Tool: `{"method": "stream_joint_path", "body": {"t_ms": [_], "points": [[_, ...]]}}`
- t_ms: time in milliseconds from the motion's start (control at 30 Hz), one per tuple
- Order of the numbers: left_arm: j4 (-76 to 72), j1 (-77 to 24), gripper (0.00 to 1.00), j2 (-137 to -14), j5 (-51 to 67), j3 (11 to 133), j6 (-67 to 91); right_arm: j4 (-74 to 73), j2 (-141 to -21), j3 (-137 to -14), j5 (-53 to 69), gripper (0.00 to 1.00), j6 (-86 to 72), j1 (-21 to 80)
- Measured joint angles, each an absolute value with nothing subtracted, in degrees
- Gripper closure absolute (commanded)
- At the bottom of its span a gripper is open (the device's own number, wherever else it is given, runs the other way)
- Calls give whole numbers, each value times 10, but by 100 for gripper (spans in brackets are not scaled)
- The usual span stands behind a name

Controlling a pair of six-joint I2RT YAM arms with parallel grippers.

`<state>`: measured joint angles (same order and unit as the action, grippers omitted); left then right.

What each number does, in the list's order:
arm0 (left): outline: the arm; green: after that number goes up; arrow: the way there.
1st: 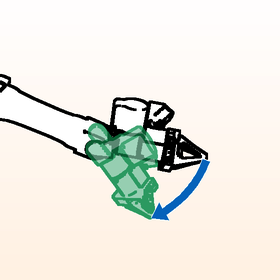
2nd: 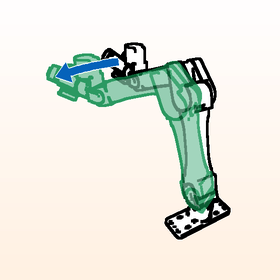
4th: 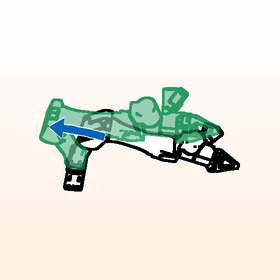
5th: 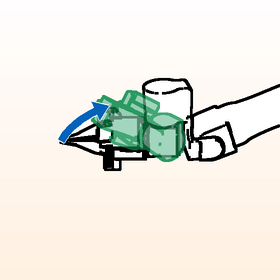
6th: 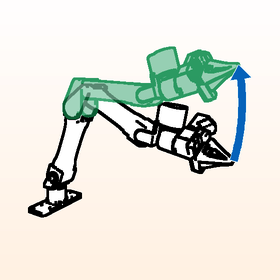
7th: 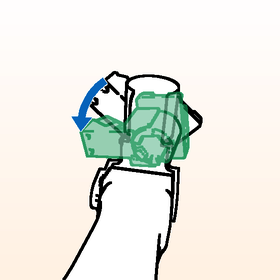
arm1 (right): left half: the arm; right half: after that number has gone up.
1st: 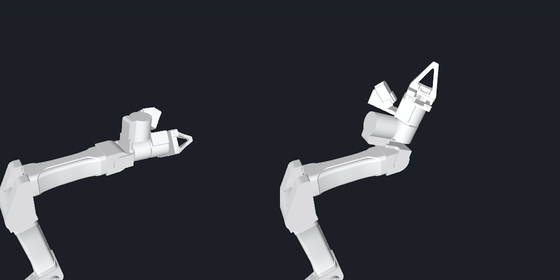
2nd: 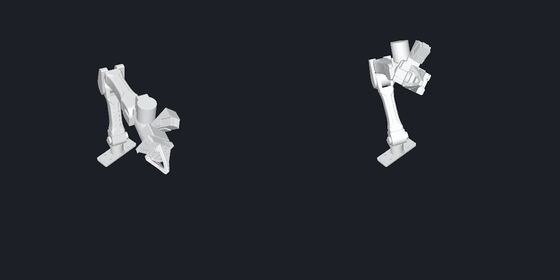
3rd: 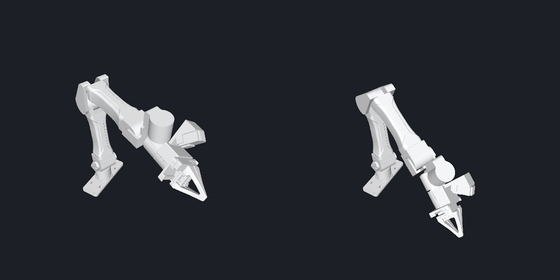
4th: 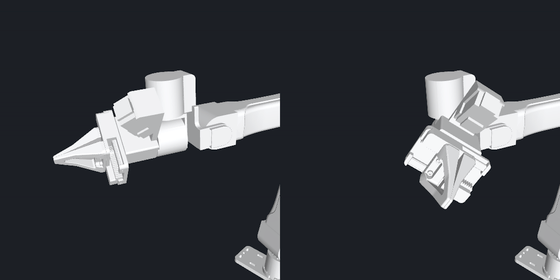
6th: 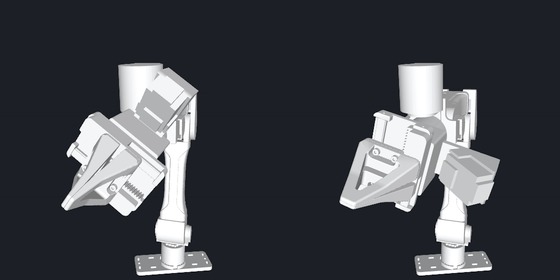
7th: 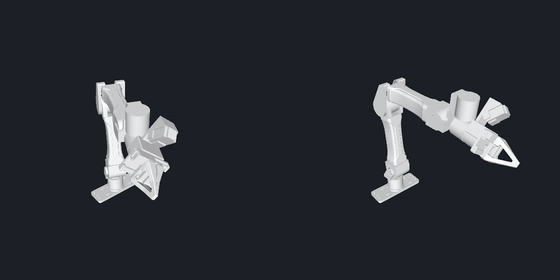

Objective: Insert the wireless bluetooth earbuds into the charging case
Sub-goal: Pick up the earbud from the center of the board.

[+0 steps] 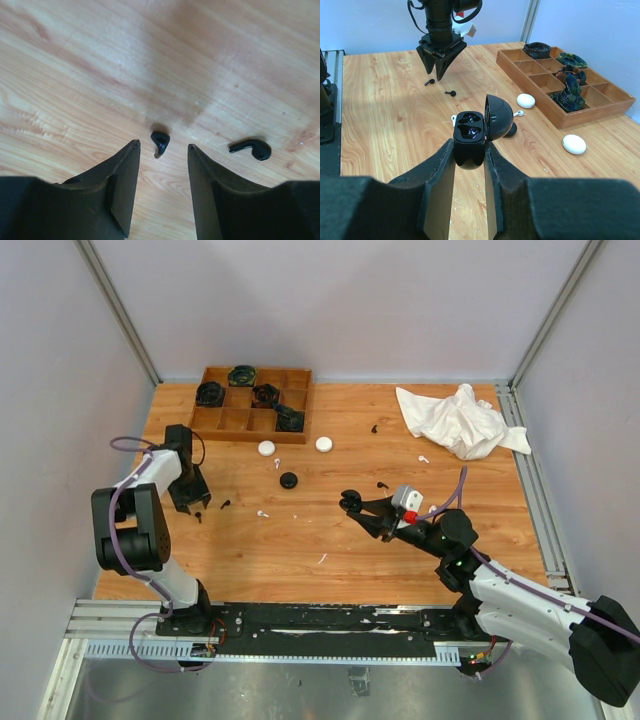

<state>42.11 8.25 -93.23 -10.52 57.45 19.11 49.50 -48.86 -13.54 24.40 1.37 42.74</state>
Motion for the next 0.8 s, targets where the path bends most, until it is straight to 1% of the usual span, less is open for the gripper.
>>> {"method": "stream_joint_path", "body": {"t_ms": [67, 367, 800], "points": [[420, 83, 55, -932, -107, 587, 183, 495, -489, -135, 244, 98, 14, 427], [417, 85, 57, -947, -108, 589, 154, 495, -488, -135, 244, 98, 14, 427], [405, 98, 65, -963, -82, 571, 150, 495, -489, -135, 244, 98, 14, 427]]}}
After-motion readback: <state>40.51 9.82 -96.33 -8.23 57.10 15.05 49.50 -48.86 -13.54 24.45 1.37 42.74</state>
